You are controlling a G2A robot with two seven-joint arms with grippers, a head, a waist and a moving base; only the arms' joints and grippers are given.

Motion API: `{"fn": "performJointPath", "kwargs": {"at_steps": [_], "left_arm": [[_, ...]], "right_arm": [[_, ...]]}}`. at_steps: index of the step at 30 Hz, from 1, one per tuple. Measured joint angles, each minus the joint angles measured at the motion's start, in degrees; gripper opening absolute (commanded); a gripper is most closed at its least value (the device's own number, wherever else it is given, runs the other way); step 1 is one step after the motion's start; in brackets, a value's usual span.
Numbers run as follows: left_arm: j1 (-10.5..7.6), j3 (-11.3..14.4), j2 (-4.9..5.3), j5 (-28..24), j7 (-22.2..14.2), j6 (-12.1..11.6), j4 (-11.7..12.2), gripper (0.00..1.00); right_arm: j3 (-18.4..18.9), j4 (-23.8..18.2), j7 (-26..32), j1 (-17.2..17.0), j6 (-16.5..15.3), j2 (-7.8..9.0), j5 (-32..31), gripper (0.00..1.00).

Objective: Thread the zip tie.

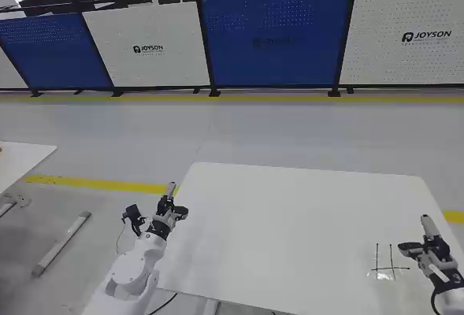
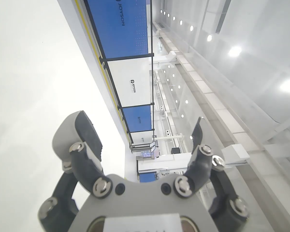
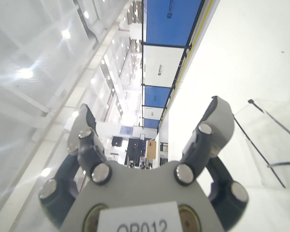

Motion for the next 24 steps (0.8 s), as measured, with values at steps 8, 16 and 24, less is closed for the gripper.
{"fn": "performJointPath", "kwargs": {"at_steps": [8,16,24], "left_arm": [[0.00,0.0,0.00,0.0,0.0,0.0,0.0,1.00],[0.00,0.0,0.00,0.0,0.0,0.0,0.0,1.00],[0.00,0.0,0.00,0.0,0.0,0.0,0.0,1.00]], "right_arm": [[1.1,0.4,5.7,0.3,0.1,0.42,-1.5,1.00],[4.0,3.6,14.0,2.1,1.2,1.21,2.7,1.00],[11.1,11.3,34.2,4.7,2.1,3.28,1.4,1.00]]}}
